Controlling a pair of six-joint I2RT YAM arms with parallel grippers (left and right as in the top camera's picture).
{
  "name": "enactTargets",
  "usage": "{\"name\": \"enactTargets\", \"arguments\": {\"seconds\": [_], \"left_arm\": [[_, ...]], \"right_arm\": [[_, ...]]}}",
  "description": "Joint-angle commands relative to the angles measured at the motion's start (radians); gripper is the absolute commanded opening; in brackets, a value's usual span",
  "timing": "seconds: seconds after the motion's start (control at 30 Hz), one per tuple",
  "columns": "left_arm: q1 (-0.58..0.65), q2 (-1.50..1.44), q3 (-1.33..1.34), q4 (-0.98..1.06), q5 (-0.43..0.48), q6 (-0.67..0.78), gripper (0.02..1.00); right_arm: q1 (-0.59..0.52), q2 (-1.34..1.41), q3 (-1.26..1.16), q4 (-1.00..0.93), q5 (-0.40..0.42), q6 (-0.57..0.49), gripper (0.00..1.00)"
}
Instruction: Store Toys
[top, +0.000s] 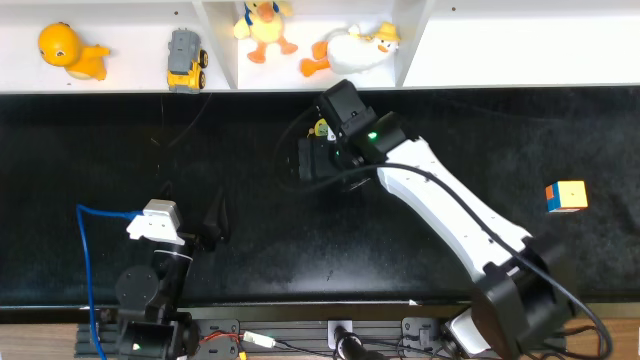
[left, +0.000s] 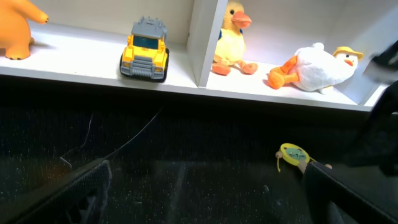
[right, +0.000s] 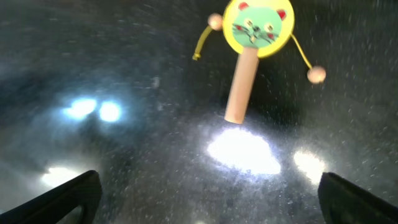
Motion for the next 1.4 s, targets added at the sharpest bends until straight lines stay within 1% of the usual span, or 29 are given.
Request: {"name": "enactTargets", "arguments": {"seconds": [0.03,0.3,0.5,0.63,0.73,0.9,1.1,1.27,1.4], "left_arm": [[-0.009,-0.012,-0.007,0.005,0.014,-0.018,0.996],[-0.009,-0.012,-0.007,0.005,0.013,-0.018,0.998],[-0.009,-0.012,-0.007,0.005,0.013,-0.018,0.998],[-0.009,-0.012,-0.007,0.005,0.013,-0.018,0.996],[-0.009,-0.012,-0.007,0.005,0.013,-0.018,0.998],[-0.009,-0.012,-0.007,0.005,0.013,-0.018,0.998],[-0.009,-0.012,-0.007,0.005,0.013,-0.018,0.998],[-0.009,-0.012,-0.007,0.005,0.013,-0.018,0.998],[-0.009,-0.012,-0.007,0.005,0.013,-0.018,0.998]], "right_arm": [[0.005,0.061,0.031,0.003,0.023,0.085,0.996],[0.005,0.147,0.032,0.039,0.023,0.113,0.989],[0.003,0.188,0.035,0.091,0.031,0.112,0.982],[0.003,0.224,0.038,0.118,0.039,0.100,0.947],[0.003,0.259,0.062,0.114,0.039,0.081,0.901],[0.003,0.339,0.161,0.018,0.072,0.044,0.849],[0.003,0.443,0.269,-0.115,0.074,-0.017,0.641],[0.003,0.475,0.289,-0.162,0.070,-0.024,0.507],[0.003,0.474,0.289,-0.169,0.063,-0.024,0.369]]}}
